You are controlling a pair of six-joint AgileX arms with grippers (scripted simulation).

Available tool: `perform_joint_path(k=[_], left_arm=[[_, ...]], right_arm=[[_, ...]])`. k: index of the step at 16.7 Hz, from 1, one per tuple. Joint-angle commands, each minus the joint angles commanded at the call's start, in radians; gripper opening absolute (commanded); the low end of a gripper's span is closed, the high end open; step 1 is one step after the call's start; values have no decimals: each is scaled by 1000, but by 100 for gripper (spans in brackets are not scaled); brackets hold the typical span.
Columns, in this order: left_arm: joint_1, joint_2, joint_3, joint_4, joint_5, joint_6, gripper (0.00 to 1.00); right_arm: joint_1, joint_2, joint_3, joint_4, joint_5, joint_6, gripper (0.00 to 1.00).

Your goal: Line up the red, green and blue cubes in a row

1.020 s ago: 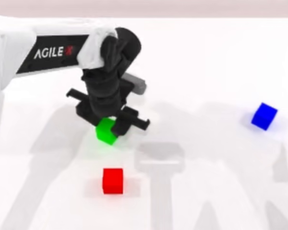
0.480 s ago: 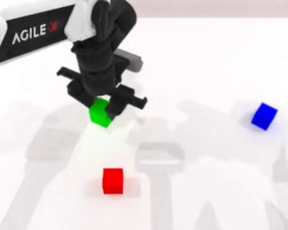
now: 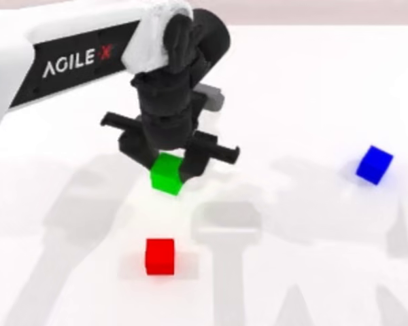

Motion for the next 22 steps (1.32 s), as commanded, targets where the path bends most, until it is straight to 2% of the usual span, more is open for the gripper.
perform_joint_path(k=[6,9,12,17,22], left_arm=[[-169,-46,-51,-31,-14,-454,0],[-230,-82,-70,-29,-21,-604,0],[-255,-103,-80,-24,-25,-657,0],[-250,-98,-79,-21,-24,-654,0],[-255,-61,-193,137,-24,-648,0]], right_arm=[[0,0,0,0,0,0,100],[0,0,0,0,0,0,100],[0,0,0,0,0,0,100],[0,0,0,0,0,0,100],[0,0,0,0,0,0,100]])
